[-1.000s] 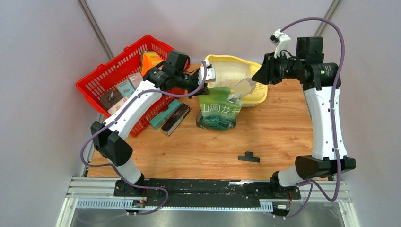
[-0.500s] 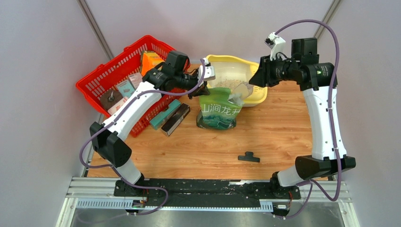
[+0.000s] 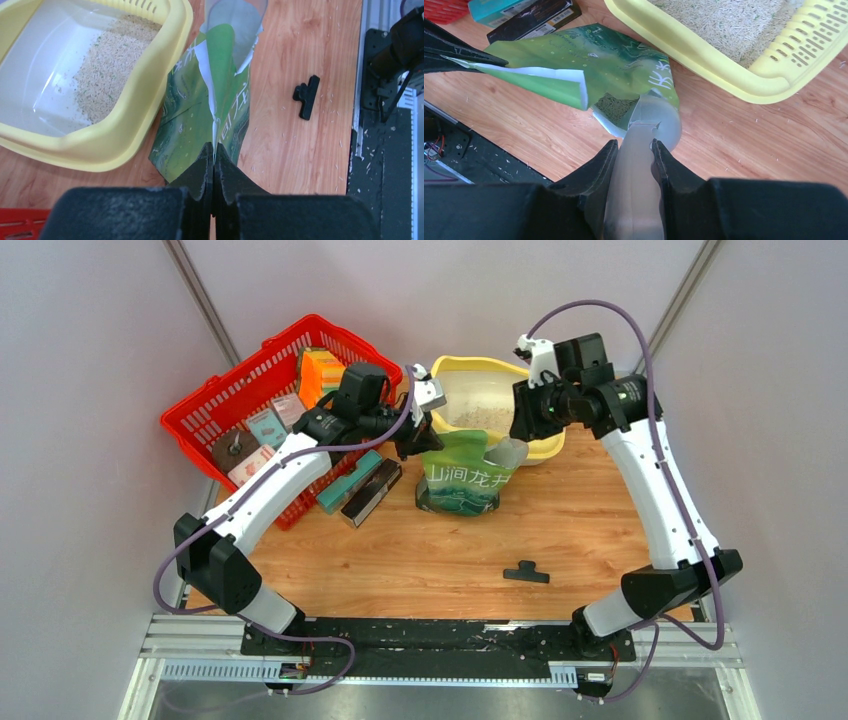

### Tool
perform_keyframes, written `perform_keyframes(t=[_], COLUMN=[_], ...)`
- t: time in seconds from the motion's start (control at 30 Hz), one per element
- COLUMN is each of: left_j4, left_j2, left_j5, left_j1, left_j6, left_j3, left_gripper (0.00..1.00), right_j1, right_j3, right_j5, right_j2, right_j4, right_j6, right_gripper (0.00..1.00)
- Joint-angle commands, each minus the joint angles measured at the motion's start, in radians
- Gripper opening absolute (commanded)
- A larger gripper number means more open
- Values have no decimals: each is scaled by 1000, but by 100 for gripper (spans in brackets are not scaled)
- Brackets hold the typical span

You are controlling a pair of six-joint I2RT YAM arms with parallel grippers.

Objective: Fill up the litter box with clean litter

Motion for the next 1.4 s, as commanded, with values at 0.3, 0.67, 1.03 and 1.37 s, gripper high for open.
perform_keyframes(t=[0.3,0.67,1.03,1.37], left_j4=[271,375,255,398], left_j2=[-90,-139,-125,-101], left_j5=[-11,-31,8,15], left_j1=[-3,-3,-3,-12], left_j6=[-231,-288,-179,-323], left_j3=[4,-88,-79,-72], left_gripper=[0,0,0,0], right_j1=[95,121,54,81], right_j3=[98,-176,-431,-565], right_j5=[265,274,265,270], right_j2=[112,42,-104,-62], right_j4=[62,169,427,398], right_j6=[256,325,341,299], right_gripper=[0,0,0,0])
